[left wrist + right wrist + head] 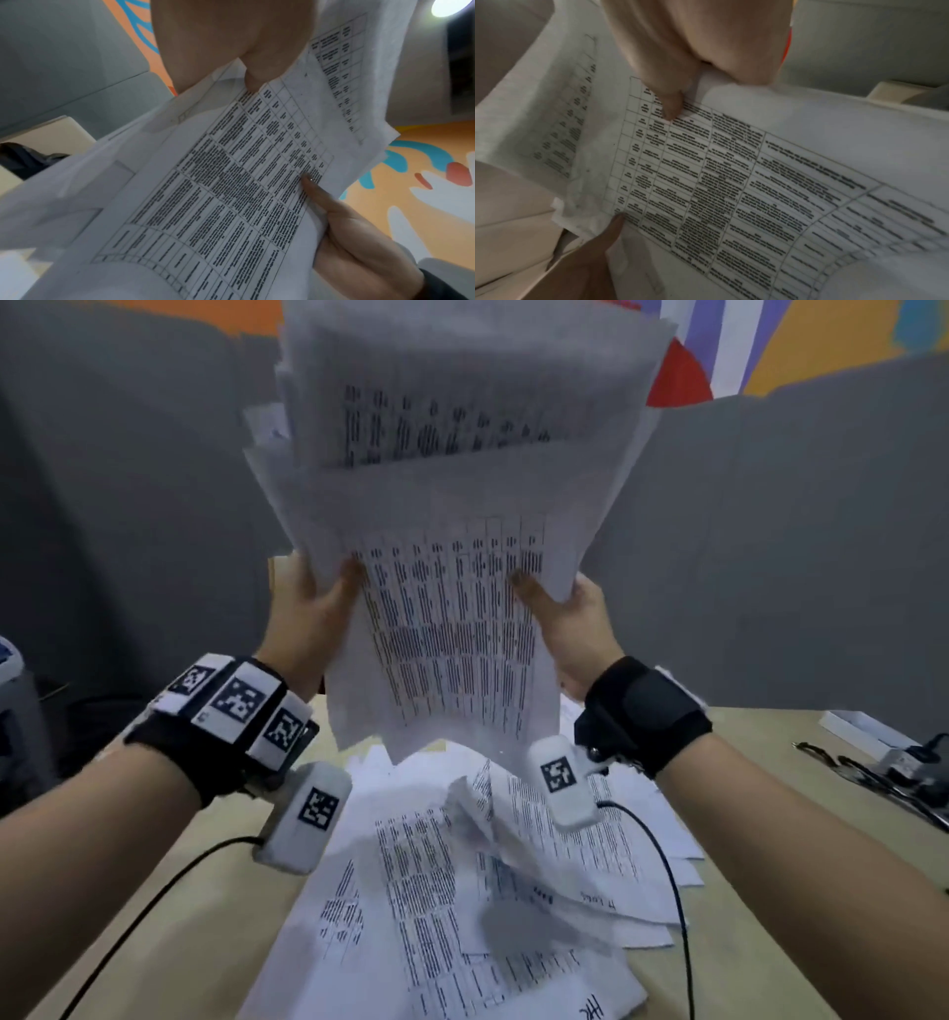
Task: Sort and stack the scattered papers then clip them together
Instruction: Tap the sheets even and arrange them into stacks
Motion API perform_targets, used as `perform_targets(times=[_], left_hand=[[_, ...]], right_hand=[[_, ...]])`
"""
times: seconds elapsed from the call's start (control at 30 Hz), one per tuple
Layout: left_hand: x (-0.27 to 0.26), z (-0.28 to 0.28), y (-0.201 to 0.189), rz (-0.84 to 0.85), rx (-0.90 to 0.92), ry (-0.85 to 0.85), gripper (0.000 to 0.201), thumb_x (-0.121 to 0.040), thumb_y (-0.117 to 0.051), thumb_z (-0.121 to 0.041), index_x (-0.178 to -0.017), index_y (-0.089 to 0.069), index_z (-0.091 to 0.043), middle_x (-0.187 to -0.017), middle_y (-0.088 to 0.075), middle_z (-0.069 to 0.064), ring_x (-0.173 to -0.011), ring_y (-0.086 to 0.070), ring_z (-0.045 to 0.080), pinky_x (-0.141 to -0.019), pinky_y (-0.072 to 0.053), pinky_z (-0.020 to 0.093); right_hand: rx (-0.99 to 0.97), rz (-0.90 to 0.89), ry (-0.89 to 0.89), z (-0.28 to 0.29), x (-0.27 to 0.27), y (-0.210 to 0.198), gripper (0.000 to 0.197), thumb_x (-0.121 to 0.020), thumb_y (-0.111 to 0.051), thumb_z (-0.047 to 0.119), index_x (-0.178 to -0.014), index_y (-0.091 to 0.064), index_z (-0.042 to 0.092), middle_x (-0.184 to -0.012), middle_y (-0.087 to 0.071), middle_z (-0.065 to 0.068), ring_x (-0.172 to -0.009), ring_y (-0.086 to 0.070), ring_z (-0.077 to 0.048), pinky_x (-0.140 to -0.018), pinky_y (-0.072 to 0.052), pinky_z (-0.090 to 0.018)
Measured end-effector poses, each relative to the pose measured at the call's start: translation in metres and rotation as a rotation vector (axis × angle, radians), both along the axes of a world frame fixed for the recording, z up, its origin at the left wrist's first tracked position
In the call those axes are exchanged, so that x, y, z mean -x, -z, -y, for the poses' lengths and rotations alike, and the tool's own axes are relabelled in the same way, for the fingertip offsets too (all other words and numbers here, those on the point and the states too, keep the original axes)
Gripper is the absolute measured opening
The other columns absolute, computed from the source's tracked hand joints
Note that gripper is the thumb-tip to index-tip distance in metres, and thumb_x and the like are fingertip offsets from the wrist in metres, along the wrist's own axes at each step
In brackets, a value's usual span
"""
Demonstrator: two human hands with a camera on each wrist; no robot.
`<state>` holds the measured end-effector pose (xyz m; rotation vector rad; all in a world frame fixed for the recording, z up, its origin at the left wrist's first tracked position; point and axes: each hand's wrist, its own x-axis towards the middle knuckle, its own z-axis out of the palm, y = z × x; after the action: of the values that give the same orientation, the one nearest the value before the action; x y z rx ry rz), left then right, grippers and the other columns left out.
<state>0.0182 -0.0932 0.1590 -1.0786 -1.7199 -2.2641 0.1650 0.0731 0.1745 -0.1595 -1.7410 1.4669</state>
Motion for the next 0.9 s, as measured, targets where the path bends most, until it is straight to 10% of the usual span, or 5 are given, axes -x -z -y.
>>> perform_targets(times=[0.27,0.43,0.7,0.9], left_hand=[[-0.006,-0.019,0.056,0.182,0.265,0.042,0.03,-0.093,-0.055,-0.034,-0.116,-0.048,-0.017,-0.11,-0.063,-0.001,-0.111,-0.06,0.022,-0.092,-0.051,0.041],[-0.004,-0.03,0.066,0.182,0.347,0.048,0.036,-0.09,-0.056,-0.043,-0.115,-0.043,-0.021,-0.118,-0.059,-0.001,-0.108,-0.059,0.019,-0.095,-0.05,0.044],[-0.001,-0.035,0.108,0.139,0.507,0.05,0.039,-0.082,-0.06,-0.051,-0.103,-0.051,-0.019,-0.103,-0.065,0.004,-0.094,-0.064,0.022,-0.081,-0.054,0.046],[-0.011,-0.046,0.122,0.124,0.454,0.017,0.028,-0.086,-0.065,-0.035,-0.094,-0.063,-0.008,-0.084,-0.066,0.012,-0.076,-0.06,0.025,-0.065,-0.047,0.033]], right_hand=[[0.025,0.221,0.083,-0.022,-0.006,0.059,0.014,-0.091,-0.065,0.022,-0.102,-0.058,0.026,-0.099,-0.065,0.013,-0.085,-0.061,0.009,-0.077,-0.052,-0.011],[0.073,0.161,0.167,-0.039,-0.005,0.071,0.04,-0.09,-0.066,0.018,-0.127,-0.054,0.011,-0.118,-0.067,0.001,-0.103,-0.063,-0.005,-0.085,-0.049,-0.017],[0.331,0.184,0.303,-0.043,-0.003,0.113,0.026,-0.088,-0.068,0.032,-0.107,-0.058,0.017,-0.095,-0.066,0.007,-0.092,-0.064,-0.015,-0.08,-0.051,-0.027],[0.309,0.191,0.254,-0.028,0.014,0.122,0.019,-0.094,-0.06,0.019,-0.112,-0.057,0.018,-0.109,-0.067,-0.001,-0.102,-0.064,-0.02,-0.086,-0.05,-0.029]])
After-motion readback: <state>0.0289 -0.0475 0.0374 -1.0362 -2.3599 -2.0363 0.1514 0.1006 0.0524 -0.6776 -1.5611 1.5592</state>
